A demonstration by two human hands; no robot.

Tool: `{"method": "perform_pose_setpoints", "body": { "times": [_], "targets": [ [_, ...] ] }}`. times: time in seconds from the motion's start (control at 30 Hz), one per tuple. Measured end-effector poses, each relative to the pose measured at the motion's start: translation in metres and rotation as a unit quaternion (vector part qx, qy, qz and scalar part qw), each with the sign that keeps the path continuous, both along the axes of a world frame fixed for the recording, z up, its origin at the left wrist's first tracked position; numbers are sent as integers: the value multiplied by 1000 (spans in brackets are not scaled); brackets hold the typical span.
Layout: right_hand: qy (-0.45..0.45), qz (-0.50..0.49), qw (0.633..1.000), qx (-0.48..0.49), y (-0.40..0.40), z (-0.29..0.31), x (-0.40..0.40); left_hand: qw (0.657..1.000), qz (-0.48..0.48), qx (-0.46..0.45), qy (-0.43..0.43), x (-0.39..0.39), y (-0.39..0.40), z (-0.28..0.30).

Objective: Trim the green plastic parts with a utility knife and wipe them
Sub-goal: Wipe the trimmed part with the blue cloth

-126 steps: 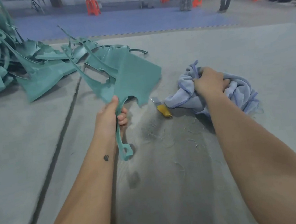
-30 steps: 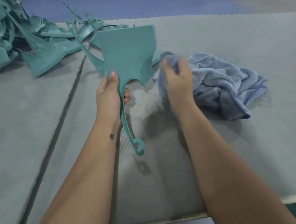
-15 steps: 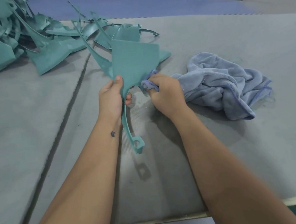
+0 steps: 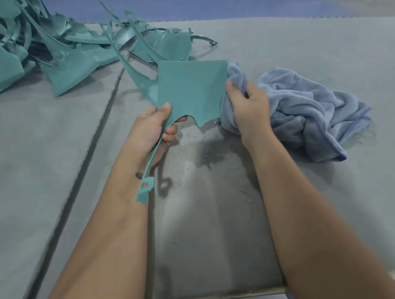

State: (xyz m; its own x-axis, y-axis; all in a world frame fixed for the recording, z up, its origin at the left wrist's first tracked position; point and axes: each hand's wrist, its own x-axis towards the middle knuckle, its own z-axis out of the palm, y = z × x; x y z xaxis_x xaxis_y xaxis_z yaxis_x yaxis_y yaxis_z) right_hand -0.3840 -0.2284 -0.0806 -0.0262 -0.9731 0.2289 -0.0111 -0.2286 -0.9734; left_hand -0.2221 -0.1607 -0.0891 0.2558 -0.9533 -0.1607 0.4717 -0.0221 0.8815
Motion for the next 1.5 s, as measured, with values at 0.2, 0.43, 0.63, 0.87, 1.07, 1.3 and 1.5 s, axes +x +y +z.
{"method": "perform_pose_setpoints", "body": {
  "times": [0.2, 0.43, 0.63, 0.87, 1.07, 1.3, 1.5],
  "targets": [
    [-355, -136, 924, 33, -3, 16, -13, 1000, -14, 0, -24, 2, 1, 2],
    [-109, 98, 985, 87, 0, 9, 2, 995, -83, -5, -49, 4, 5, 2],
    [63, 103, 990, -80, -1, -3, -13, 994, -104, -22, -34, 5, 5, 0],
    [166, 62, 983, -45, -8, 1, -15, 990, -124, -19, -60, 6, 7, 0],
    [91, 1, 991, -94, -9, -3, -13, 987, -139, -19, -75, 6, 6, 0],
    [-118, -133, 984, -3, -5, 5, -5, 980, -170, -33, -96, 3, 8, 3],
    [-367, -174, 911, 72, -11, 21, -25, 989, -118, -21, -86, 0, 5, 3]
  ]
}}
